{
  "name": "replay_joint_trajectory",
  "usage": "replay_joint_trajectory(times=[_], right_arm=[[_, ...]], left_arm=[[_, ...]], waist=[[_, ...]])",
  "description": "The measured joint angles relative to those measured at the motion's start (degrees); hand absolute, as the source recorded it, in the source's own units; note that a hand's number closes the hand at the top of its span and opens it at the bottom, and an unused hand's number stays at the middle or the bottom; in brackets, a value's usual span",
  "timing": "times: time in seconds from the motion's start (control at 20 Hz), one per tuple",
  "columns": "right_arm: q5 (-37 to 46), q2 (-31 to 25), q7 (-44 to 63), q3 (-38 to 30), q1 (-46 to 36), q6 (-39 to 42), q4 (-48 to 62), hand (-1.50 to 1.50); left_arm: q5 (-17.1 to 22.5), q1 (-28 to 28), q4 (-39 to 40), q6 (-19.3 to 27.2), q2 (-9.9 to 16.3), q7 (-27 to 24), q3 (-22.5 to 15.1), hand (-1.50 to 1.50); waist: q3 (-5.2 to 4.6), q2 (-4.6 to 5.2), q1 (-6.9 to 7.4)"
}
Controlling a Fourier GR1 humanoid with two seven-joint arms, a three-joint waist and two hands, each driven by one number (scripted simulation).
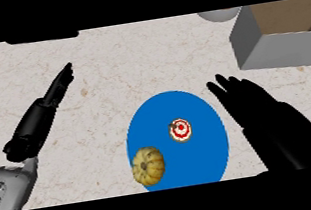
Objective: Pick the cupcake from the plate and place it in the cardboard box
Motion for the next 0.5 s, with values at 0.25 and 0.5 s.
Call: replay_joint_trajectory(times=[0.25,0.5], right_arm=[[-1.45,7.42,4.30,4.26,-6.71,2.57,7.06,-1.50],[-2.14,14.81,7.40,6.22,-10.82,3.66,13.52,-1.50]], left_arm=[[-0.17,-0.11,0.45,-0.46,-0.17,-0.33,0.47,0.00],[-0.46,0.48,0.87,-0.53,-0.45,-0.90,1.05,0.00]], waist=[[0.00,-0.12,-0.17],[0.09,-0.25,-0.85]])
